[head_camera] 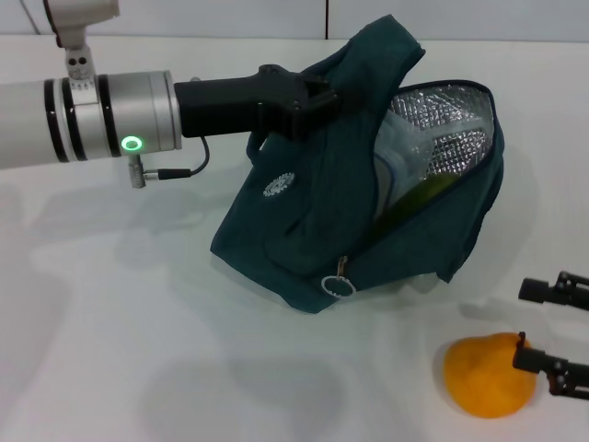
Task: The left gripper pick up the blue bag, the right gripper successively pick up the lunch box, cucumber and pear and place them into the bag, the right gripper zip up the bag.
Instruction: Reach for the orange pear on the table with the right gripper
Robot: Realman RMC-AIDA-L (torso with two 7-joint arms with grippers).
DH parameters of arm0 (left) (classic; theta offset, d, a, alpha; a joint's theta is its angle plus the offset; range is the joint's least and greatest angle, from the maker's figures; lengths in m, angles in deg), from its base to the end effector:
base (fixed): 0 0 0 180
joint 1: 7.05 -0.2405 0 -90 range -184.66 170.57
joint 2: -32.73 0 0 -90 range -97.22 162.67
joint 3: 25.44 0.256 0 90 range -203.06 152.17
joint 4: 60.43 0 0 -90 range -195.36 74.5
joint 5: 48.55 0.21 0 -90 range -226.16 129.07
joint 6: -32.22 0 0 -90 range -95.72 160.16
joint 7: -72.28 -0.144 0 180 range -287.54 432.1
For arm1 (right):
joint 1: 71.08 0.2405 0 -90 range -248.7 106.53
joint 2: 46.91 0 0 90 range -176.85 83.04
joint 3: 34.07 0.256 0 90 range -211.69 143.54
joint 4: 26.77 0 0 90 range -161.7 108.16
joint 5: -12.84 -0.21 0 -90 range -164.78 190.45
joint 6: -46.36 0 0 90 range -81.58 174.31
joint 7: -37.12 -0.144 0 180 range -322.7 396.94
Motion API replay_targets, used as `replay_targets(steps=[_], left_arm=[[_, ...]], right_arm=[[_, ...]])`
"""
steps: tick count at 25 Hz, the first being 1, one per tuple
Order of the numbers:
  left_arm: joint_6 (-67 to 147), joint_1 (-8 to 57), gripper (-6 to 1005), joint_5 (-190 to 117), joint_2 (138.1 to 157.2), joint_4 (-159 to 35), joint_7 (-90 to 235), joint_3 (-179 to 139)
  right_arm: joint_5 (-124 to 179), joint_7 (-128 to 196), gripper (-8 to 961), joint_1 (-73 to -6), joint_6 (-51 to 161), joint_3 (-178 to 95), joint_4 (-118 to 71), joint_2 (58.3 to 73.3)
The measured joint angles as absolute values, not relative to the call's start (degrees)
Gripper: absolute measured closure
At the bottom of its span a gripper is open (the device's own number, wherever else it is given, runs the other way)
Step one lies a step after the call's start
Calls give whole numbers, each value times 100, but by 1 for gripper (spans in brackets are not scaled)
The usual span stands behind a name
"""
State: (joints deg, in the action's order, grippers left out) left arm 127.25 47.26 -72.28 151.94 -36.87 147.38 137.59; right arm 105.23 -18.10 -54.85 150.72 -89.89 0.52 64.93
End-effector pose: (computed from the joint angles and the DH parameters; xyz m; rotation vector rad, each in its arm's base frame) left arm -0.1880 0.3772 -0.0183 -2.7328 -0.6829 -1.0063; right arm 0.3032 0.2342 0.0186 -2.7446 0.3248 1.0122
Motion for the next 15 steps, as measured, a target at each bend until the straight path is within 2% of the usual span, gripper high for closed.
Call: replay_targets(steps=[8,15], left_arm=[[12714,4767,958,-7206,15205,-3696,14751,13759],[12713,4731,958,-7205,15208,-3706,14731,13759]], right_arm=[[10711,-1735,231,-5593,14605,-9003,-97,6571],[10712,-1729,414,-5575,14587,-8979,-134,6609]])
